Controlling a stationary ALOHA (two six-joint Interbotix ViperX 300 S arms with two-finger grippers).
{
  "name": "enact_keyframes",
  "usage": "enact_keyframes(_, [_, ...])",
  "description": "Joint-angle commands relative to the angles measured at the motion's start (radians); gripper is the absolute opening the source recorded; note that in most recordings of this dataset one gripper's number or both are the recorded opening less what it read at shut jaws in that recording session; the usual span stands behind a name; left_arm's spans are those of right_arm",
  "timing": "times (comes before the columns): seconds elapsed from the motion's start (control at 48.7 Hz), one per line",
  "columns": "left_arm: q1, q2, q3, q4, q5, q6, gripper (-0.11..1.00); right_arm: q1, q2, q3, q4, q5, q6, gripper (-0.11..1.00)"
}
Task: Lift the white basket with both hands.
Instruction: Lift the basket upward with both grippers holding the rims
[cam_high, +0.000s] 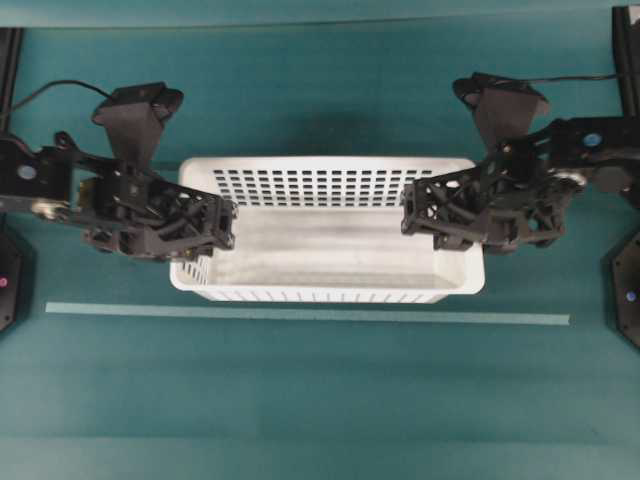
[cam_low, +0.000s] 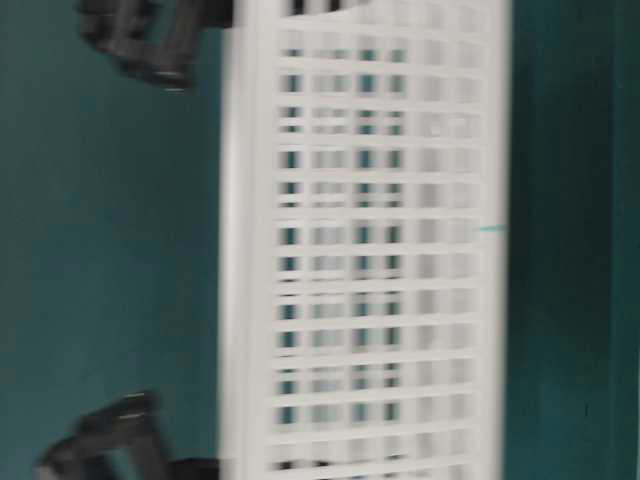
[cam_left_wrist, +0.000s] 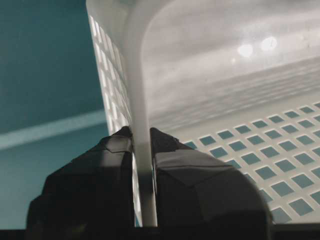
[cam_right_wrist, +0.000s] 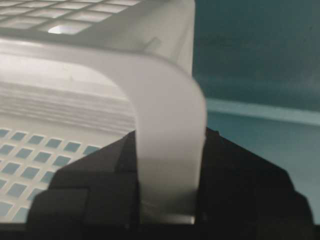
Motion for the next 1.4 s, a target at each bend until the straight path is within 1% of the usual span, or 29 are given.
enact_keyframes(0.0, [-0.006, -0.060, -0.121, 0.003, 0.037, 0.006, 0.01, 0.006, -0.008, -0.081, 0.003, 0.040, -0.008, 0.20])
enact_keyframes(0.226, [-0.006, -0.123, -0.262, 0.003, 0.126, 0.008, 0.01, 0.011, -0.035, -0.238, -0.002, 0.258, -0.023, 0.20])
enact_keyframes(0.308, [-0.006, -0.123, -0.321, 0.003, 0.163, 0.011, 0.01, 0.014, -0.034, -0.295, -0.002, 0.344, -0.037, 0.20])
enact_keyframes(0.411, [-0.006, -0.120, -0.383, 0.003, 0.189, 0.015, 0.01, 0.015, -0.032, -0.376, -0.002, 0.423, -0.046, 0.20])
enact_keyframes(0.534, [-0.002, -0.117, -0.466, 0.003, 0.198, 0.023, 0.01, 0.018, -0.031, -0.468, -0.003, 0.477, -0.051, 0.20])
enact_keyframes(0.616, [-0.002, -0.115, -0.509, 0.003, 0.213, 0.046, 0.01, 0.018, -0.029, -0.523, -0.006, 0.512, -0.051, 0.20])
enact_keyframes(0.76, [-0.002, -0.106, -0.588, 0.003, 0.273, 0.066, 0.01, 0.026, -0.025, -0.604, -0.020, 0.558, -0.052, 0.20])
enact_keyframes(0.822, [0.000, -0.101, -0.629, 0.003, 0.302, 0.077, 0.01, 0.028, -0.026, -0.630, -0.031, 0.566, -0.058, 0.20])
enact_keyframes(0.904, [0.003, -0.094, -0.689, 0.003, 0.348, 0.104, 0.01, 0.032, -0.025, -0.667, -0.066, 0.572, -0.069, 0.20])
enact_keyframes(0.945, [0.003, -0.087, -0.721, 0.003, 0.373, 0.118, 0.01, 0.032, -0.021, -0.686, -0.075, 0.575, -0.072, 0.20])
enact_keyframes(0.986, [0.003, -0.080, -0.761, 0.003, 0.403, 0.130, 0.01, 0.034, -0.018, -0.706, -0.075, 0.581, -0.072, 0.20])
enact_keyframes(1.068, [0.002, -0.063, -0.818, 0.003, 0.445, 0.133, 0.01, 0.037, -0.008, -0.756, -0.074, 0.607, -0.075, 0.20])
enact_keyframes(1.13, [-0.002, -0.046, -0.851, 0.002, 0.465, 0.135, 0.01, 0.038, 0.005, -0.804, -0.052, 0.629, -0.075, 0.20])
enact_keyframes(1.212, [-0.011, -0.031, -0.885, 0.002, 0.486, 0.135, 0.01, 0.041, 0.028, -0.894, -0.040, 0.667, -0.077, 0.20])
enact_keyframes(1.315, [-0.026, -0.023, -0.910, 0.000, 0.492, 0.133, 0.01, 0.072, 0.057, -0.994, -0.041, 0.742, -0.083, 0.20])
enact_keyframes(1.376, [-0.031, -0.026, -0.923, 0.000, 0.495, 0.133, 0.01, 0.092, 0.081, -1.043, -0.040, 0.811, -0.083, 0.20])
